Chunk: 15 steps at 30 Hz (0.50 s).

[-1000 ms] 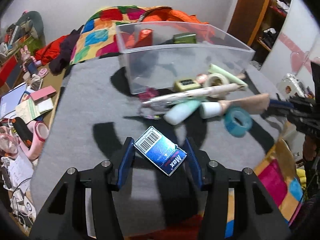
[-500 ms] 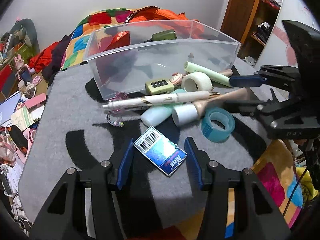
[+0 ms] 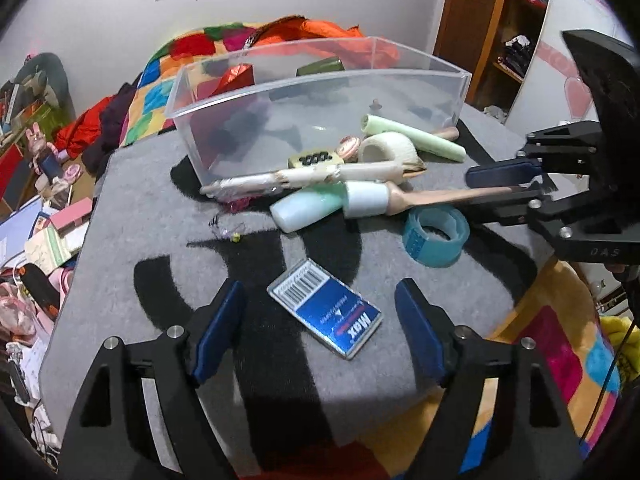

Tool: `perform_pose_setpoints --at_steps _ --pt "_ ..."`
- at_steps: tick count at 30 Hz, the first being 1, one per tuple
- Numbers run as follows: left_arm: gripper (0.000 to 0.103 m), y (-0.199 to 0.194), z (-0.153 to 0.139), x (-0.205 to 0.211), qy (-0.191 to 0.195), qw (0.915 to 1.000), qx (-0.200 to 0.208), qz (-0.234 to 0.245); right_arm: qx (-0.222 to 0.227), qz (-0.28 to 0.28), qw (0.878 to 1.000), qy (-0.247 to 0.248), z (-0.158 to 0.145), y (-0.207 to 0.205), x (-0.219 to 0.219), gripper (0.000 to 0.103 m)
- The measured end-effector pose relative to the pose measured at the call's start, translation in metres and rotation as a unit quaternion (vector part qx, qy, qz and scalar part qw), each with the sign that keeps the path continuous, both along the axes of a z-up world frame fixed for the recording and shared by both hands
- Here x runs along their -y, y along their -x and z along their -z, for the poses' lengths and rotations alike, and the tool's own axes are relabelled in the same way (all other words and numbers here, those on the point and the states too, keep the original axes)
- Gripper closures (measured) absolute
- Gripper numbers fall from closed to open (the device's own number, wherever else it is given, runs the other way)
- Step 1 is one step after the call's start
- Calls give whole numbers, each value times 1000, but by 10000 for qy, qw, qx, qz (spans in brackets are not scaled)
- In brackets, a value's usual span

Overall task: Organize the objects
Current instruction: 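Grasp the beige tube with right tool while left holds the blue card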

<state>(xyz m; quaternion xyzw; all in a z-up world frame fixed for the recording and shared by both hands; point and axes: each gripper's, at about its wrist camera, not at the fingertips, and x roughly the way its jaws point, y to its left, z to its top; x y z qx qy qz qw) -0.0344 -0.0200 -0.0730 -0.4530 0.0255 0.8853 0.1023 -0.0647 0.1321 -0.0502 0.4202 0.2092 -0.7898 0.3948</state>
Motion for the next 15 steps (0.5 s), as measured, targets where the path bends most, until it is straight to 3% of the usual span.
perform_pose_setpoints --at_steps 2,5,15 --pt "28 0 1 1 -27 10000 -66 -57 -32 15 10000 -25 3 2 6 75" --pt "52 -3 -2 1 -28 9998 -165 -100 -136 14 9999 -72 4 0 11 78" --pt "53 -16 -18 9 -203 9987 -277 -381 -190 187 9992 281 -14 -23 -8 95"
